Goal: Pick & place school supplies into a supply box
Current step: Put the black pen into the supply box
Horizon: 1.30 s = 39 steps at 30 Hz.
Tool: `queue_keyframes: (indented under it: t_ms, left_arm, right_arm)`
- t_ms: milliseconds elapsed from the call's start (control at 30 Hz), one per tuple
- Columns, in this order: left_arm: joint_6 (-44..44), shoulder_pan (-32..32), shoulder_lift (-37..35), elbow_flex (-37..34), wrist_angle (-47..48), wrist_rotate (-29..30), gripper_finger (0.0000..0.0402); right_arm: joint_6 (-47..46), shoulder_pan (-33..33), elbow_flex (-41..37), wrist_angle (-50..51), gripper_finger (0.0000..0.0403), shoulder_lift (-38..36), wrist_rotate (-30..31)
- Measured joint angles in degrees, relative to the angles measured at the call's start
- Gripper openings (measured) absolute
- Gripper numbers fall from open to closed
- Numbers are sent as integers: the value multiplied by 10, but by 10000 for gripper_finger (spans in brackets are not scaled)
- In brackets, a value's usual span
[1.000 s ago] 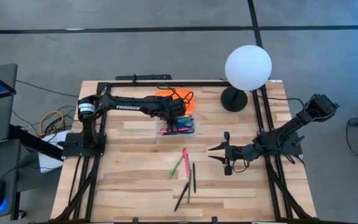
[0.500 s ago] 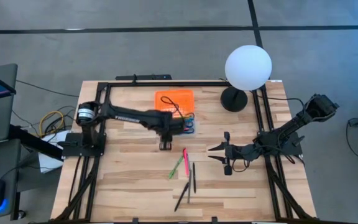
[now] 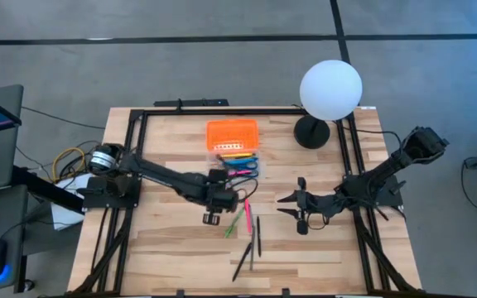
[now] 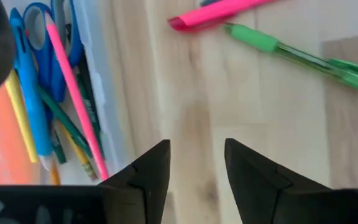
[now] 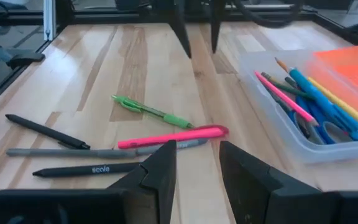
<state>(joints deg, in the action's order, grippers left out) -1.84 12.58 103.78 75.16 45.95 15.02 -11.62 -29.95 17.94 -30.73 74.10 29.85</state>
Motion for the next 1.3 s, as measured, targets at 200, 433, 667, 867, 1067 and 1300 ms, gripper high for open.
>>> queue_keyframes:
  t_ms: [200, 433, 667, 867, 1067, 1300]
  left_arm:
    - [-73, 52, -109, -150, -130, 60, 149]
    - [-144, 134, -232, -367, -379, 154, 148]
    - [-185, 193, -268, -504, -576, 258, 148]
    - [-211, 229, -267, -542, -619, 292, 148]
    - [-202, 249, -267, -543, -624, 309, 148]
    - [-199, 251, -267, -543, -621, 309, 148]
  right_arm:
    - [38, 10, 8, -94, 116, 93, -9]
    - [123, 42, 82, -126, 116, 196, -91]
    - [198, 80, 189, 4, 116, 246, -120]
    - [165, 119, 292, 228, 116, 246, -120]
    - [128, 130, 356, 383, 116, 246, -173]
    - [126, 98, 365, 400, 116, 246, -240]
